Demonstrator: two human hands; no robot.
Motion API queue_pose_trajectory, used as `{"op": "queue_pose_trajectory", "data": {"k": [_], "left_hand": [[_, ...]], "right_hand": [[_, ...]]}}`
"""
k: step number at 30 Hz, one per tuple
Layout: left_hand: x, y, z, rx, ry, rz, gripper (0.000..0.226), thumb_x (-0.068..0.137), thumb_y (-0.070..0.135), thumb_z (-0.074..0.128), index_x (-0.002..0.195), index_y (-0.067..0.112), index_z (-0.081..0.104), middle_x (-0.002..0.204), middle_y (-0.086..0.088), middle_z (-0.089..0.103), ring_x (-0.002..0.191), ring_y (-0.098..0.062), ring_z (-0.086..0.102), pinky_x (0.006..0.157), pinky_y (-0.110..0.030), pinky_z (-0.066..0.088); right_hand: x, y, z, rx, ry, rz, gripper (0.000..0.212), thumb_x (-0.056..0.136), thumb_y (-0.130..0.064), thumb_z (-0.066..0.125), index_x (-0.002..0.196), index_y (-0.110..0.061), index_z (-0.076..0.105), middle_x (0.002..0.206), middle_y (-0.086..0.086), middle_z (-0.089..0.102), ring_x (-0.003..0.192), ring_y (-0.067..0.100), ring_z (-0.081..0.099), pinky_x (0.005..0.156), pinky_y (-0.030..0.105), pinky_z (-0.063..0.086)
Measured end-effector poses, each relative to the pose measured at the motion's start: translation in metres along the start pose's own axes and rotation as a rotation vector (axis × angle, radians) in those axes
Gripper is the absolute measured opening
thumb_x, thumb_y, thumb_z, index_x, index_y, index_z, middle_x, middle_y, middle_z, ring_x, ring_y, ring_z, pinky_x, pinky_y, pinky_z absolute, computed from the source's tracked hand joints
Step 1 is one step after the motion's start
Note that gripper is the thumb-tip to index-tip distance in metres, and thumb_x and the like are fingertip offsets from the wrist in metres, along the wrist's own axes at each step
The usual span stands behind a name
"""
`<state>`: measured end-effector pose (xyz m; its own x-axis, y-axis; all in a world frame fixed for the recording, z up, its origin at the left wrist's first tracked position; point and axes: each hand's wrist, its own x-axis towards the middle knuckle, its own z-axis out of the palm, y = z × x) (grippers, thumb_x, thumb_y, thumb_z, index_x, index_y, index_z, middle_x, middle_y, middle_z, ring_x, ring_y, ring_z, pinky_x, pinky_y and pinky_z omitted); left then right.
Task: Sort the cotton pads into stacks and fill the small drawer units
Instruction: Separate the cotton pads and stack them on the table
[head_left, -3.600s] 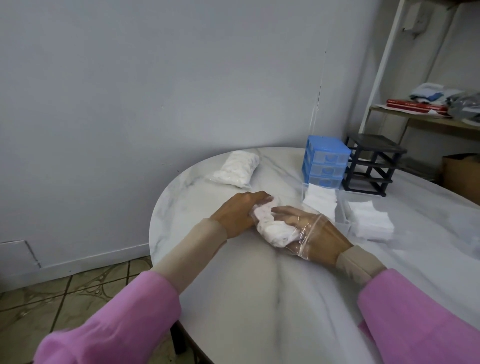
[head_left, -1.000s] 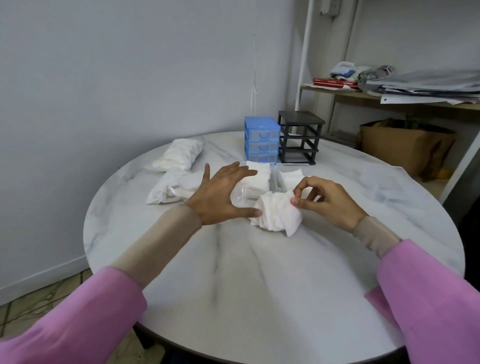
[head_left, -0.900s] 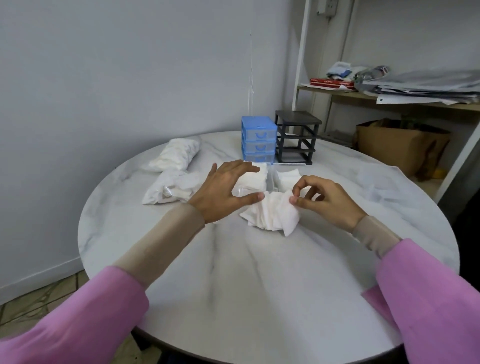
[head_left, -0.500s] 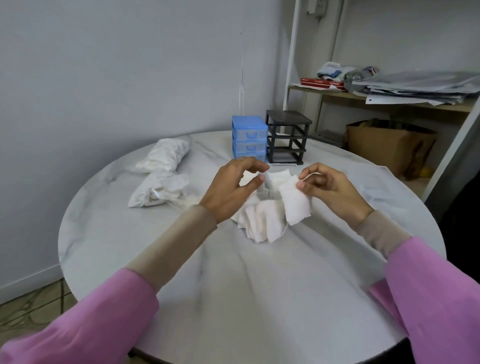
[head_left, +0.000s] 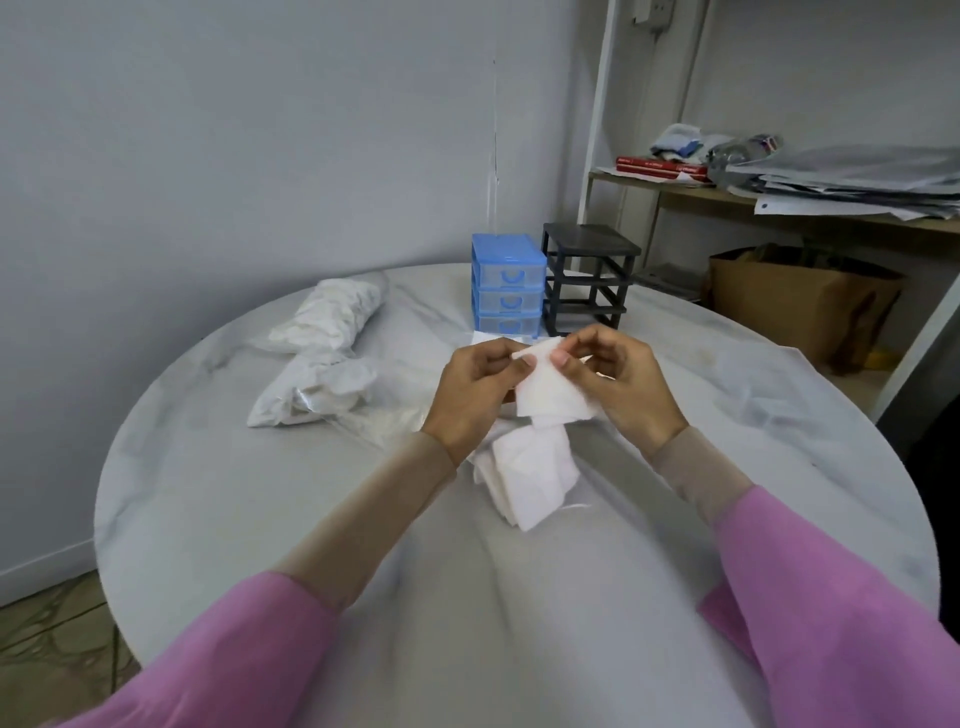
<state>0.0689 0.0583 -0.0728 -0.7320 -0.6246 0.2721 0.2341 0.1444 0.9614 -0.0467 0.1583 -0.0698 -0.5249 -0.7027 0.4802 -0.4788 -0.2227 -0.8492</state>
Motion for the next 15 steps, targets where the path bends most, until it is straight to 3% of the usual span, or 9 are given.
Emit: {"op": "queue_pose_trajectory", "data": {"k": [3, 6, 11, 15], "left_hand": [[0.003, -0.004, -0.005, -0.061, 0.091, -0.042, 0.015, 0.092, 0.003, 0.052, 0.098, -0.006, 0.062, 0.081, -0.009, 0.065, 0.068, -0.011, 0.064, 0.059, -0.020, 0.053], [0.007, -0.004, -0.009, -0.053, 0.132, -0.047, 0.017, 0.092, 0.004, 0.051, 0.098, -0.006, 0.063, 0.081, -0.010, 0.064, 0.070, -0.015, 0.062, 0.061, -0.021, 0.053], [0.009, 0.001, -0.013, -0.105, 0.147, -0.090, 0.014, 0.091, 0.003, 0.050, 0.094, -0.002, 0.063, 0.083, -0.011, 0.063, 0.070, -0.015, 0.060, 0.059, -0.016, 0.052], [0.006, 0.003, -0.014, -0.176, 0.149, -0.129, 0.018, 0.092, 0.004, 0.049, 0.082, 0.009, 0.063, 0.078, -0.004, 0.065, 0.063, -0.007, 0.063, 0.058, -0.014, 0.052]], "right_hand": [[0.000, 0.005, 0.006, -0.111, -0.080, 0.008, 0.015, 0.079, -0.014, 0.073, 0.087, -0.022, 0.063, 0.095, -0.012, 0.061, 0.074, 0.004, 0.053, 0.067, 0.016, 0.045], [0.004, 0.006, 0.008, -0.204, -0.106, -0.011, 0.023, 0.076, -0.010, 0.075, 0.088, -0.026, 0.062, 0.104, -0.007, 0.058, 0.067, -0.001, 0.049, 0.065, 0.014, 0.044], [0.008, 0.008, 0.011, -0.212, -0.049, -0.080, 0.025, 0.076, -0.006, 0.074, 0.082, -0.025, 0.059, 0.096, 0.001, 0.060, 0.064, 0.002, 0.051, 0.065, 0.017, 0.047], [0.006, 0.010, 0.009, -0.249, -0.052, -0.138, 0.020, 0.077, -0.008, 0.074, 0.077, -0.021, 0.058, 0.088, -0.005, 0.058, 0.073, 0.001, 0.054, 0.071, 0.015, 0.045]]}}
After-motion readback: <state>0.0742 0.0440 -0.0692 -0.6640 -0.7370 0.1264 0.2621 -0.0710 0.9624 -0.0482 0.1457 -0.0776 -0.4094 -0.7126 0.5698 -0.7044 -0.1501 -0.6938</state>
